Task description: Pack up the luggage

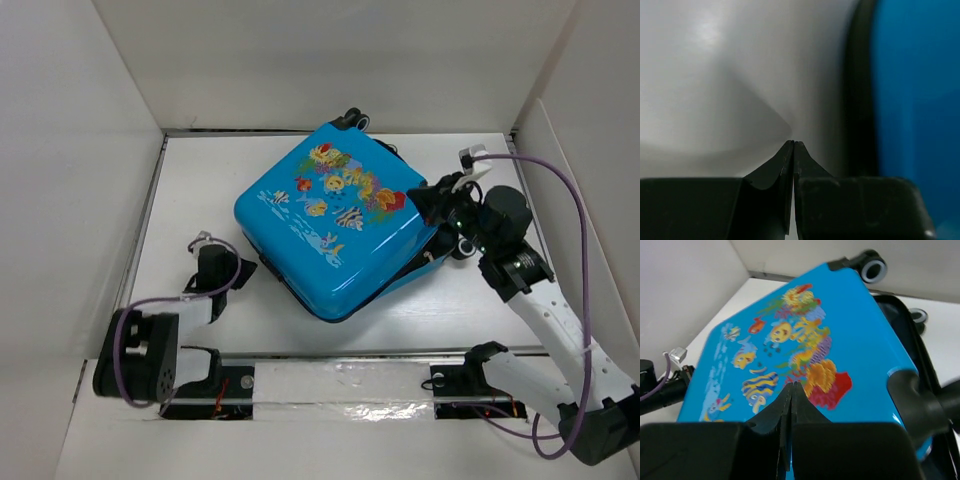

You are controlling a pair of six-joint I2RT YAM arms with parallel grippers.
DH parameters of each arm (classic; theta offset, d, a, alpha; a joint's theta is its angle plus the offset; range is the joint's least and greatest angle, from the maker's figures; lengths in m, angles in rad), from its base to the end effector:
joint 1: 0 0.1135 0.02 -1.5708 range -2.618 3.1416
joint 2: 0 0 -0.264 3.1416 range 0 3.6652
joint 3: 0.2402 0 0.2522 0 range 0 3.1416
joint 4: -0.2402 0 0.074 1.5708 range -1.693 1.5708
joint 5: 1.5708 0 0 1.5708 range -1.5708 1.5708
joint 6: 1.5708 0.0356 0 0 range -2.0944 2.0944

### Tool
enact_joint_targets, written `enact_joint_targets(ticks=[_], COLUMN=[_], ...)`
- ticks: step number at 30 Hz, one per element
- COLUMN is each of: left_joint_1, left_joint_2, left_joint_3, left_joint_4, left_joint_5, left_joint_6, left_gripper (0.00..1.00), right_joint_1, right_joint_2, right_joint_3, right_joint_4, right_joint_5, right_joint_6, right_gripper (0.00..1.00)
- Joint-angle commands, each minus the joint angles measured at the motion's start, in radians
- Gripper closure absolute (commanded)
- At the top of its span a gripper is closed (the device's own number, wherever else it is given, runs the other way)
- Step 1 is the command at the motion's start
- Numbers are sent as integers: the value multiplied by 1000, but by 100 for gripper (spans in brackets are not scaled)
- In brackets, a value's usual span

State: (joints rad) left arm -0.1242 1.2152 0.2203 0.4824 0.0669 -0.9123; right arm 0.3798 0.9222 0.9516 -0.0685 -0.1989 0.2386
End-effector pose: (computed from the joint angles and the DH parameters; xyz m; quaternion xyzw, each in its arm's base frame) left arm 0.2054 -0.0280 0.1345 -0.3156 0.8031 -0.2750 0.4240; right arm 0.1947 0.0853 0.3868 -0.1192 0.7106 0.2781 0.6352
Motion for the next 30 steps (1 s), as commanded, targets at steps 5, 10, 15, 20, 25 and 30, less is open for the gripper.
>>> enact_joint_targets(ticks=[5, 10, 15, 20, 25, 30], left_joint_1=[-69, -136, -158, -158, -158, -158], left_joint_2=[329, 256, 138, 129, 97, 165], left_joint_3=[205, 238, 304, 295, 378, 551], left_joint_4=[396, 556, 459, 539, 524, 213], left_joint_5=[185, 85, -27, -15, 19, 56], left_joint_6=[-103, -148, -82, -89, -82, -24], left_gripper=[100, 100, 100, 100, 100, 100], right_joint_1=[-45, -221, -445, -621, -642, -631], right_joint_2=[-178, -209, -85, 67, 51, -72], right_joint_3=[-166, -264, -228, -215, -183, -238], right_joint_4=[-36, -42, 58, 295, 267, 174], right_joint_5=[351, 318, 48, -316, -388, -266], right_joint_6=[112, 186, 260, 399, 349, 326], right_gripper=[100, 66, 0, 0, 0, 2])
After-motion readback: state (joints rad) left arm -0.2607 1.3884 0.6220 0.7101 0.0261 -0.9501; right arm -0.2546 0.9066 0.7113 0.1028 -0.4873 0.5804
